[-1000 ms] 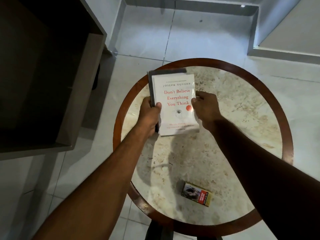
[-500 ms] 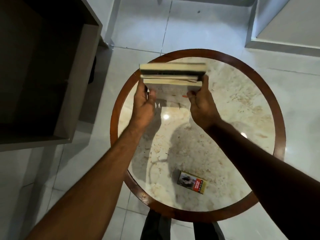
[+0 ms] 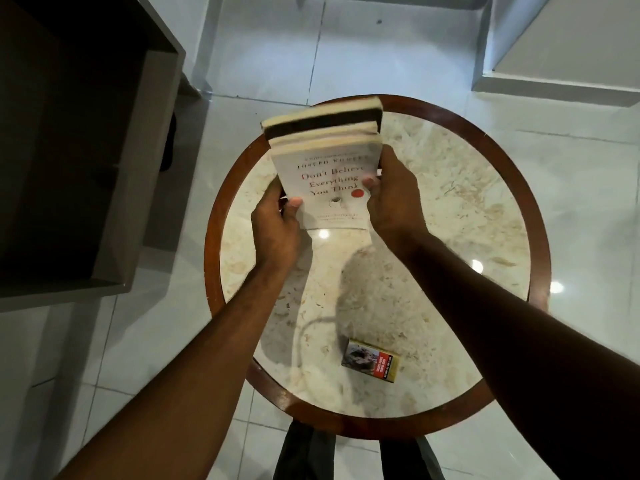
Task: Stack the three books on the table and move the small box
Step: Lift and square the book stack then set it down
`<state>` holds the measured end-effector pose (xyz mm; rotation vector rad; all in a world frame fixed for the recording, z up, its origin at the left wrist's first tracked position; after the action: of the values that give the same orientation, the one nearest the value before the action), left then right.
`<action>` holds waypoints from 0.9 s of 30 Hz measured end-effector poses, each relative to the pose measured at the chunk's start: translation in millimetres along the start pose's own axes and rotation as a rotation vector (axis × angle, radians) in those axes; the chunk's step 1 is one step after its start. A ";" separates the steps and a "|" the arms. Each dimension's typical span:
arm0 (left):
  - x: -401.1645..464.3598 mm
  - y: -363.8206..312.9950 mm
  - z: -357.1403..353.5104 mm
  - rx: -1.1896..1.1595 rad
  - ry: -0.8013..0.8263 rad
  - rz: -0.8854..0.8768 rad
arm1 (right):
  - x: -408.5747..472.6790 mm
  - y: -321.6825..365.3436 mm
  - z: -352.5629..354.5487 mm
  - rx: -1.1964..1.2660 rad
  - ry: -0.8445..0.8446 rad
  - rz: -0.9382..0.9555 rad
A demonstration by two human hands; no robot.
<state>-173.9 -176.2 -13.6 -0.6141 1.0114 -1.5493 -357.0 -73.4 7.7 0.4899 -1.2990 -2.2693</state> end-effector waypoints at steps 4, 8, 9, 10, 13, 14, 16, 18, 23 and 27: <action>-11.0 -7.2 -37.0 0.086 0.094 0.071 | 24.8 -25.0 47.4 -0.272 -0.044 -0.070; -46.1 -16.8 -101.3 0.152 0.297 0.131 | 33.5 -84.0 96.4 -0.468 0.077 -0.226; -51.7 -20.8 -115.7 0.170 0.326 0.125 | 35.3 -97.8 105.5 -0.497 0.098 -0.268; -54.8 -25.1 -128.6 0.195 0.347 0.109 | 37.9 -109.9 113.3 -0.528 0.108 -0.294; -58.9 -29.7 -158.0 0.273 0.394 0.069 | 47.7 -139.2 126.7 -0.570 0.118 -0.337; -60.2 -28.6 -164.1 0.296 0.400 0.064 | 50.2 -147.7 128.7 -0.572 0.115 -0.346; -62.2 -26.8 -170.6 0.337 0.382 0.046 | 53.0 -162.2 129.3 -0.580 0.113 -0.352; -62.1 -26.1 -174.1 0.384 0.372 0.024 | 53.5 -165.2 129.4 -0.577 0.089 -0.345; -59.9 -26.5 -138.1 0.360 0.285 -0.078 | 29.1 -104.4 151.8 -0.484 -0.153 -0.138; -75.6 5.3 -62.4 0.711 0.171 -0.478 | -83.2 -51.9 66.0 -0.726 0.304 0.360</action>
<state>-205.1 -86.5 -38.5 -0.2208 0.3741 -2.2535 -334.7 42.5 0.3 0.2858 -0.3273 -2.0642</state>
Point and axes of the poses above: each hand's wrist, its own x-axis towards the middle knuckle, its own z-axis out of the back of the hand, y = z × x, the point moved 10 cm from there along x, towards the middle knuckle, and after that the axes turned 10 degrees about -y, right-handed, at the moved point
